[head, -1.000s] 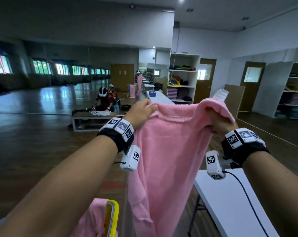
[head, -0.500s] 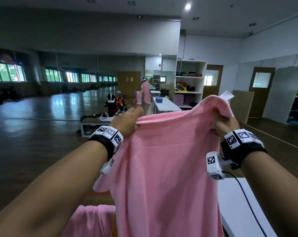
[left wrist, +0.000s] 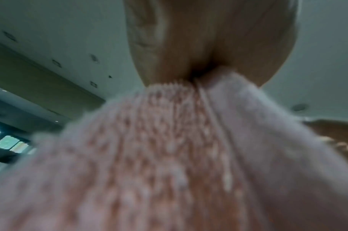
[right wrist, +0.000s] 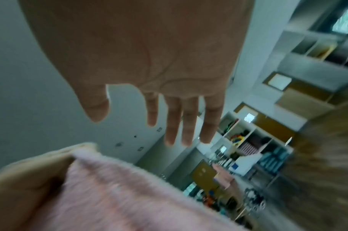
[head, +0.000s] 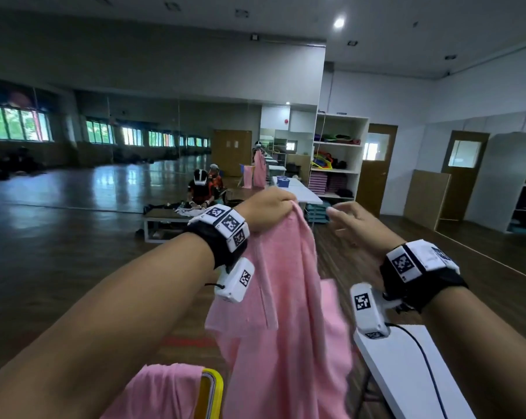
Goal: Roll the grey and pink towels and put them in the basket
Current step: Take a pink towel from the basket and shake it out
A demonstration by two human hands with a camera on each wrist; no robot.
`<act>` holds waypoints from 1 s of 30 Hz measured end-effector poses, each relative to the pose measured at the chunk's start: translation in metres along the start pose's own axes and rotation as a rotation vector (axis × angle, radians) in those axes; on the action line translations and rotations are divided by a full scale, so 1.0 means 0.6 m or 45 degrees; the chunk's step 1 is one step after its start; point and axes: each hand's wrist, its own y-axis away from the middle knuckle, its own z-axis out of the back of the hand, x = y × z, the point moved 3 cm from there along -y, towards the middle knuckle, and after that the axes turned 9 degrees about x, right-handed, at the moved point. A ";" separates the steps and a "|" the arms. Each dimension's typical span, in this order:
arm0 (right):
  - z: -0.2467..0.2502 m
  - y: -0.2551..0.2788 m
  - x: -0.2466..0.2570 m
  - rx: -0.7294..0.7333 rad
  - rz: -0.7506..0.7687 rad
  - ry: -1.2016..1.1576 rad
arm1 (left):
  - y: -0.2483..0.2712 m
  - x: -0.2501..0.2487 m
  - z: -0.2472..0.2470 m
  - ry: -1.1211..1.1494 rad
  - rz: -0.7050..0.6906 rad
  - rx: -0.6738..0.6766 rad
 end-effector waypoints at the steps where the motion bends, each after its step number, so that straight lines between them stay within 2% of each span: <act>1: -0.019 0.008 0.010 0.113 0.012 -0.136 | -0.007 -0.015 -0.004 0.001 -0.038 0.008; 3: -0.049 0.021 0.015 0.259 0.006 -0.317 | -0.015 -0.033 -0.007 0.008 -0.080 -0.007; 6: -0.071 0.029 -0.006 0.238 0.038 -0.347 | -0.014 -0.038 0.003 -0.010 -0.080 -0.080; 8: -0.070 0.032 -0.019 0.164 0.130 -0.275 | -0.004 -0.031 0.007 -0.051 -0.039 -0.076; 11: -0.032 0.032 -0.028 -0.079 0.236 0.018 | 0.019 -0.007 0.006 -0.054 0.062 -0.006; 13: -0.003 0.033 -0.032 -0.202 0.215 -0.058 | 0.038 0.011 0.007 -0.055 0.125 -0.013; 14: 0.004 0.034 -0.033 -0.186 0.202 -0.146 | 0.046 0.018 0.006 -0.054 0.146 -0.025; 16: -0.013 0.040 -0.024 0.004 0.170 -0.284 | 0.053 0.022 0.007 -0.034 0.159 -0.059; 19: -0.082 0.043 -0.011 0.277 0.122 -0.084 | 0.051 0.004 0.010 -0.001 0.112 -0.116; 22: -0.140 0.036 -0.007 0.352 0.193 0.000 | 0.047 -0.021 0.021 0.055 0.031 -0.177; 24: -0.147 0.031 -0.006 0.243 0.254 0.007 | 0.051 -0.028 0.031 0.069 0.008 -0.219; 26: -0.130 0.021 -0.007 0.057 0.283 0.075 | 0.062 -0.025 0.039 0.043 0.026 -0.218; 28: -0.100 0.011 -0.006 -0.110 0.284 0.116 | 0.075 -0.014 0.039 -0.085 0.109 -0.106; 30: -0.070 0.000 0.003 -0.181 0.285 0.173 | 0.084 0.002 0.027 -0.374 0.211 0.045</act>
